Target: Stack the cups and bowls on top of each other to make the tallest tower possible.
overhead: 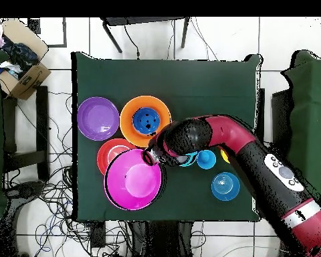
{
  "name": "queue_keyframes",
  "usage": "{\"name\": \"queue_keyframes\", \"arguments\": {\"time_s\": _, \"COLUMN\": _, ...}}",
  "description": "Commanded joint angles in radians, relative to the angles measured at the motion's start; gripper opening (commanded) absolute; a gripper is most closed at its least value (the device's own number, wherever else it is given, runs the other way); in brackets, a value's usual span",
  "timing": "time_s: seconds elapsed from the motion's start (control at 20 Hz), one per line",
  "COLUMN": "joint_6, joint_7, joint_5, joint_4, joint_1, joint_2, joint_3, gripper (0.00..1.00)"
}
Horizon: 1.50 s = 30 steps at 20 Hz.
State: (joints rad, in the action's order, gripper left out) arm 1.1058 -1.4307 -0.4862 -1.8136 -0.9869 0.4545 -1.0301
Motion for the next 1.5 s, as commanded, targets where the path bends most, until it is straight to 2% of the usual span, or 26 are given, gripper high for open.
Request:
{"name": "queue_keyframes", "arguments": {"time_s": 0.05, "joint_6": 0.070, "joint_7": 0.270, "joint_5": 0.041, "joint_4": 0.100, "joint_1": 0.045, "joint_2": -0.125, "joint_3": -0.032, "gripper": 0.00}}
{"name": "queue_keyframes", "arguments": {"time_s": 0.3, "joint_6": 0.052, "joint_7": 0.328, "joint_5": 0.015, "joint_4": 0.151, "joint_1": 0.044, "joint_2": -0.194, "joint_3": -0.031, "gripper": 0.00}}
{"name": "queue_keyframes", "arguments": {"time_s": 0.65, "joint_6": 0.083, "joint_7": 0.431, "joint_5": 0.005, "joint_4": 0.249, "joint_1": 0.030, "joint_2": -0.300, "joint_3": -0.044, "gripper": 0.00}}
{"name": "queue_keyframes", "arguments": {"time_s": 1.15, "joint_6": 0.116, "joint_7": 0.532, "joint_5": -0.023, "joint_4": 0.390, "joint_1": 0.036, "joint_2": -0.302, "joint_3": -0.041, "gripper": 0.00}}
{"name": "queue_keyframes", "arguments": {"time_s": 1.5, "joint_6": 0.145, "joint_7": 0.556, "joint_5": -0.009, "joint_4": 0.414, "joint_1": 0.029, "joint_2": -0.262, "joint_3": -0.041, "gripper": 0.00}}
